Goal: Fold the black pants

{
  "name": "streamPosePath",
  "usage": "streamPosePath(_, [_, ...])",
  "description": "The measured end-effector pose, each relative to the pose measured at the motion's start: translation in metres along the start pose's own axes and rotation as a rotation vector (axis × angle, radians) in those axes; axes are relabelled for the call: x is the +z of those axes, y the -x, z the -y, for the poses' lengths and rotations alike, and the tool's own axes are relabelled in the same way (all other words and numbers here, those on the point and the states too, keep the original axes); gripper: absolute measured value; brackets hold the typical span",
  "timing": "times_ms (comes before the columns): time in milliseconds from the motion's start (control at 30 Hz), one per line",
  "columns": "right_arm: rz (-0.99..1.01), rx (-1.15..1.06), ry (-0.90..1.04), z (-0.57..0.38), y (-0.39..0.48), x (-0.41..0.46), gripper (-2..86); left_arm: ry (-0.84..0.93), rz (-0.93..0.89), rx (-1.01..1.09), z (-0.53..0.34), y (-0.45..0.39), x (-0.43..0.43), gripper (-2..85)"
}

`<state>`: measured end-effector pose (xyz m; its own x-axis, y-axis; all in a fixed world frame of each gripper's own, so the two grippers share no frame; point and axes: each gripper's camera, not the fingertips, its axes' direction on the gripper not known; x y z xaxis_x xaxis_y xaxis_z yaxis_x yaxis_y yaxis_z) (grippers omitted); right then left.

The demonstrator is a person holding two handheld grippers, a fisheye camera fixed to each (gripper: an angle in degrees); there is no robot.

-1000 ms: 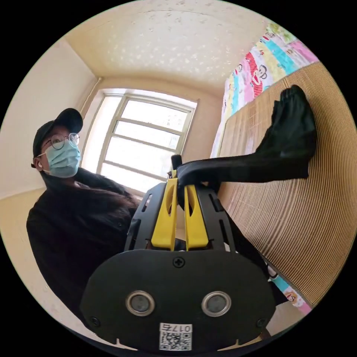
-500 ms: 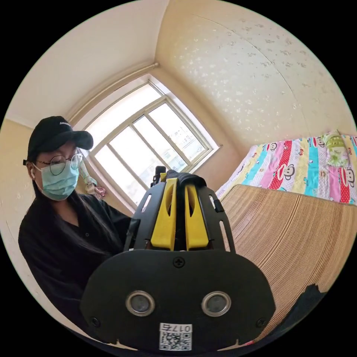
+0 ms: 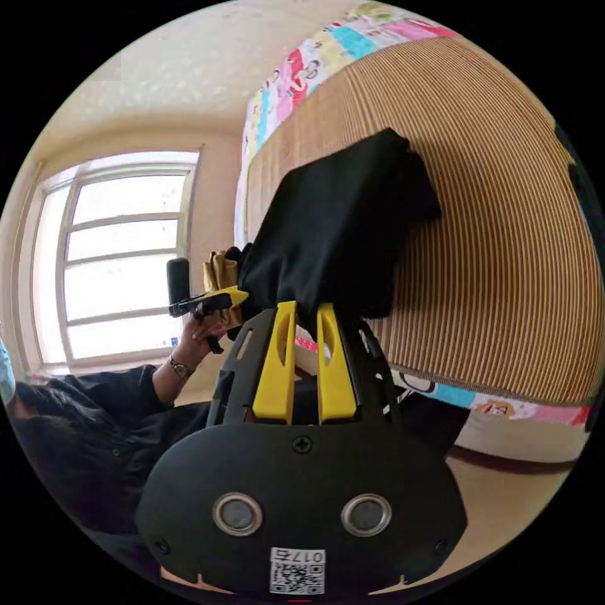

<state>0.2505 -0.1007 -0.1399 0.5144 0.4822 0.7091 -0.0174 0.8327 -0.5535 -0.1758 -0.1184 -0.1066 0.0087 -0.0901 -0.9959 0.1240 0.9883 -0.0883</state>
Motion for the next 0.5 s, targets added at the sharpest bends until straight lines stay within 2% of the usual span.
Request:
streamPosePath(67, [0.008,0.199,0.031,-0.016,-0.042,0.014,9.0,0.02,-0.064,-0.09,-0.014,0.025,0.02,13.8])
streamPosePath(133, [0.016,0.245,-0.016,-0.015,-0.05,0.003,10.9,-0.022,-0.148,-0.145,-0.019,0.041,0.023,15.0])
streamPosePath(200, [0.023,0.243,-0.073,0.002,-0.047,-0.012,13.1,-0.111,-0.197,-0.198,-0.007,0.056,0.015,16.3])
streamPosePath(300, [0.04,0.18,-0.144,0.055,-0.029,-0.029,16.5,-0.177,-0.178,-0.194,0.035,0.066,0.013,16.9])
streamPosePath(433, [-0.005,0.129,-0.049,0.155,-0.012,0.004,17.1,-0.101,-0.255,-0.2,0.103,0.074,0.044,15.9])
streamPosePath(500, [0.011,0.107,0.04,0.193,-0.005,0.036,15.2,-0.03,-0.141,-0.2,0.126,0.065,0.065,12.6])
